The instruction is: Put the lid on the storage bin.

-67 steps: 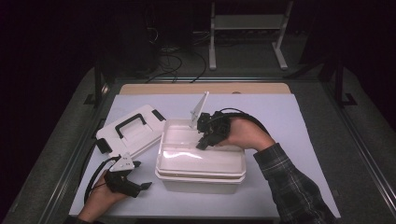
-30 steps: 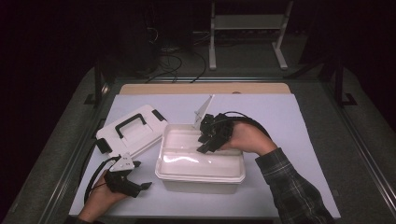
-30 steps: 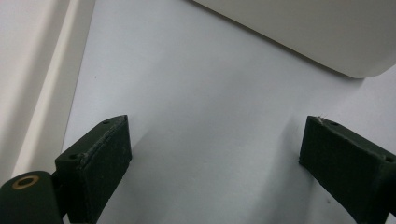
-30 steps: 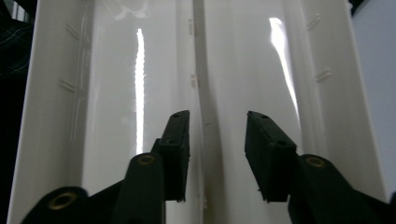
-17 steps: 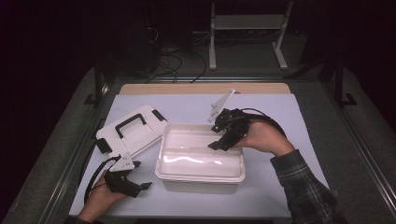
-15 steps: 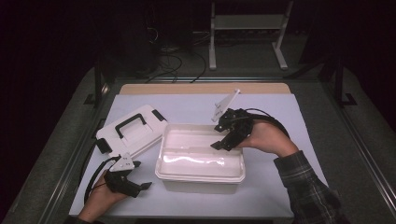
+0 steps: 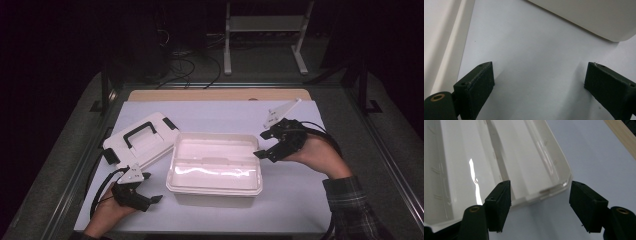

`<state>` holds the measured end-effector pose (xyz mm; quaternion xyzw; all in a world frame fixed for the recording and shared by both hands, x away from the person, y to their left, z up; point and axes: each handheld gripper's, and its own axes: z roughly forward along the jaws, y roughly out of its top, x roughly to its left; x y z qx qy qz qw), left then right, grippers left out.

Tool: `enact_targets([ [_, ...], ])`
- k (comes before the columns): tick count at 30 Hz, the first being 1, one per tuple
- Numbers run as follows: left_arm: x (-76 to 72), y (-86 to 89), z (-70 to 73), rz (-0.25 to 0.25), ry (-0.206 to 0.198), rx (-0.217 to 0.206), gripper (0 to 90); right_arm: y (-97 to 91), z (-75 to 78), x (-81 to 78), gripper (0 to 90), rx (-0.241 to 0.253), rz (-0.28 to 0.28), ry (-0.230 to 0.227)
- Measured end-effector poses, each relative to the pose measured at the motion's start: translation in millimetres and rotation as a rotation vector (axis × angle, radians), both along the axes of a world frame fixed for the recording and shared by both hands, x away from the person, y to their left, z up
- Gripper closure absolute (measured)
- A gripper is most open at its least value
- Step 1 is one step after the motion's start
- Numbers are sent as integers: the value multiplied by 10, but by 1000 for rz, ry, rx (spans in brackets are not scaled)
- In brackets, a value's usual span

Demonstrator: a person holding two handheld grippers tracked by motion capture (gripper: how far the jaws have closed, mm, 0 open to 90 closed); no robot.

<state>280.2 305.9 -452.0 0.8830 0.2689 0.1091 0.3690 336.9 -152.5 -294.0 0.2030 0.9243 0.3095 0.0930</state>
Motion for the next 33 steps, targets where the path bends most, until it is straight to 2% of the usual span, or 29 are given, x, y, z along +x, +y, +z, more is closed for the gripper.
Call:
enact_targets([
  [8, 1, 0, 0, 1, 0, 0, 81, -445, -233, -114, 279, 77, -137, -21],
  [13, 2, 2, 1, -1, 0, 2, 81, -609, -463, -147, 248, 90, -206, -10],
  [23, 1, 1, 0, 0, -1, 0, 81, -662, -910, -179, 138, 95, -289, 36],
  [27, 0, 0, -1, 0, -2, 0, 81, -671, -1073, -213, 135, 105, -329, 39],
  [33, 1, -1, 1, 0, -1, 1, 81, -675, -1304, -273, 88, 89, -383, 32],
])
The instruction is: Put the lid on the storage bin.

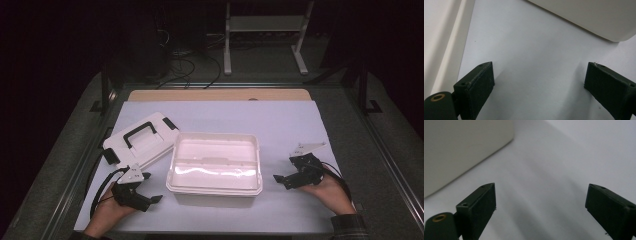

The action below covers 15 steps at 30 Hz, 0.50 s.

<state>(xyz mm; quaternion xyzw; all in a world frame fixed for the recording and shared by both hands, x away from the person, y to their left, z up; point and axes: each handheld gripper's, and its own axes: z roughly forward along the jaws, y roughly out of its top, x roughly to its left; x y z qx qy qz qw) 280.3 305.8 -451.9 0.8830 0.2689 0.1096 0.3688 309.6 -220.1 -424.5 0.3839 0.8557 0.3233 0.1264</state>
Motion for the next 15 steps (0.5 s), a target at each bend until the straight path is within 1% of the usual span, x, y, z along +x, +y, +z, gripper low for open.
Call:
enact_targets([
  [3, 1, 1, 3, -2, 1, 3, 82, 1, -110, -34, 72, -8, -45, -2],
  [4, 1, 0, 3, -1, 1, 4, 82, -2, -146, -46, 62, -18, -55, -5],
  [5, 3, -1, 6, -2, 1, 6, 82, -3, -187, -64, 47, -21, -68, 0],
  [8, 3, -9, 15, 2, 6, 12, 83, -8, -269, -101, 34, -22, -83, 7],
  [9, 3, -11, 19, 3, 6, 16, 85, -13, -294, -123, 34, -5, -92, -9],
  [11, 3, -13, 27, 8, 11, 15, 86, -27, -313, -144, 30, 7, -98, -27],
  [13, 5, -11, 45, 17, 24, 16, 86, -43, -342, -172, 30, 26, -100, -52],
  [15, 10, -9, 69, 28, 38, 24, 87, -46, -345, -176, 30, 28, -100, -54],
])
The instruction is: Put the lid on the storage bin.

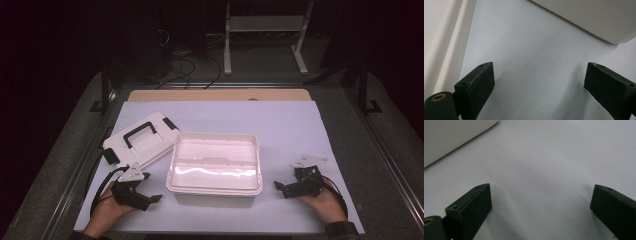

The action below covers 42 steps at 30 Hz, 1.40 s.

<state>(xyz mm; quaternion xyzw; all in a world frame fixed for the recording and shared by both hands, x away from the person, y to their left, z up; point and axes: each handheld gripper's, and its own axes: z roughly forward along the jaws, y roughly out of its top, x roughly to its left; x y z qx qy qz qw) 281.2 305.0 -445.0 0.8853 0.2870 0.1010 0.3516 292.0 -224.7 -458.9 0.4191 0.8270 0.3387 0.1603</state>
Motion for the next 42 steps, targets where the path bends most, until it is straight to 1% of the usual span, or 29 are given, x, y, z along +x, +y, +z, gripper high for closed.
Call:
enact_targets([
  [1, 1, -1, 16, 7, 8, 6, 87, 0, -1, 0, 30, 0, 1, -1],
  [3, 4, 6, 58, 10, 16, 9, 125, 0, -2, 0, 30, 0, 1, -1],
  [6, 33, 22, 123, 26, 35, 16, 136, -1, -3, 0, 30, 2, 0, -1],
  [7, 53, 38, 154, 29, 43, 24, 146, -1, -3, 0, 30, 1, 0, -1],
  [10, 113, 74, 224, 36, 57, 20, 194, -1, -3, 0, 30, 2, 0, 0],
  [13, 191, 114, 310, 38, 62, 38, 230, -2, -3, 0, 30, 2, 0, 0],
  [15, 239, 139, 361, 49, 69, 43, 250, -2, -3, 0, 30, 2, -1, 0],
  [18, 330, 183, 458, 65, 71, 62, 275, -2, -3, 0, 30, 2, -1, 1],
  [22, 461, 247, 595, 79, 75, 60, 314, -3, -3, 0, 30, 2, -1, 1],
  [24, 528, 279, 665, 91, 73, 72, 327, -3, -3, 0, 30, 2, -1, 1],
  [25, 569, 294, 707, 101, 79, 72, 334, -3, -3, 0, 30, 2, -1, 1],
  [31, 784, 349, 894, 102, 88, 83, 389, -3, -3, 0, 30, 3, -1, 1],
  [35, 924, 379, 999, 94, 99, 74, 430, -3, -3, -1, 30, 3, -1, 2],
  [38, 1029, 403, 1043, 100, 111, 73, 456, -3, -3, 0, 30, 4, -1, 2],
  [39, 1076, 414, 1063, 104, 116, 84, 461, -3, -3, 0, 30, 4, -1, 2],
  [40, 1106, 422, 1072, 107, 117, 85, 462, -3, -3, 0, 30, 4, -1, 2],
  [41, 1154, 431, 1088, 111, 127, 86, 467, -3, -3, 0, 30, 4, -1, 1],
  [42, 1195, 438, 1099, 111, 131, 95, 471, -3, -3, 0, 30, 4, -1, 2],
])
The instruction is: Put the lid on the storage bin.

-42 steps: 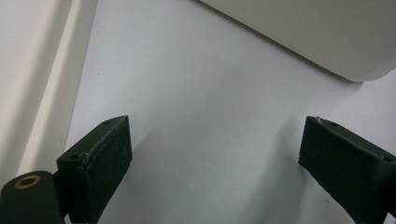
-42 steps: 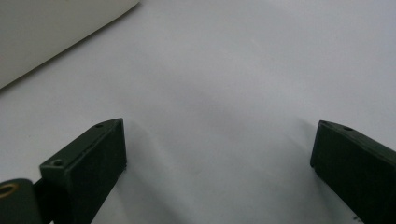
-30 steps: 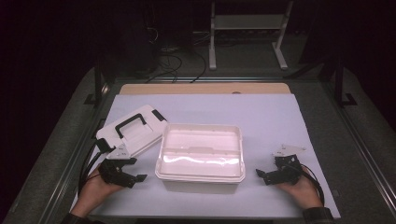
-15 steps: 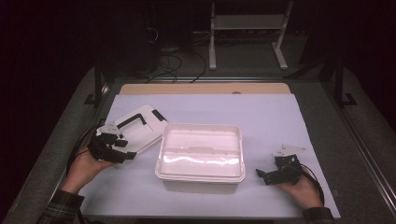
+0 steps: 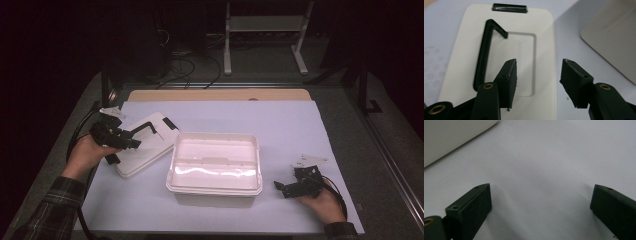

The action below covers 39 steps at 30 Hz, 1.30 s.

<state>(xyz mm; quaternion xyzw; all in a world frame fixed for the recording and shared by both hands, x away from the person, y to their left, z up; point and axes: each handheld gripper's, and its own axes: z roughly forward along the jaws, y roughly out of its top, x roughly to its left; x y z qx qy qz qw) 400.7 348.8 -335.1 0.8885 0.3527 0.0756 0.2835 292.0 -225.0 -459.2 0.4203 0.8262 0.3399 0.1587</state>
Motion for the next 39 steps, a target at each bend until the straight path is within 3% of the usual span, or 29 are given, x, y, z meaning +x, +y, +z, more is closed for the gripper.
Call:
enact_targets([
  [6, 246, -2, 24, 13, 28, 25, 477, 0, 0, 0, 30, 1, 0, 0],
  [12, 491, -72, 17, 6, 50, 77, 496, 0, 0, 0, 30, 1, 0, 0],
  [19, 743, -62, -33, 13, 103, 105, 517, 0, -1, 0, 30, 1, 0, 0],
  [30, 920, -43, -271, 7, 185, 149, 575, -1, -1, 0, 30, 1, 0, -1],
  [39, 941, -46, -333, -10, 213, 150, 759, -1, -1, 0, 30, 2, 0, -1],
])
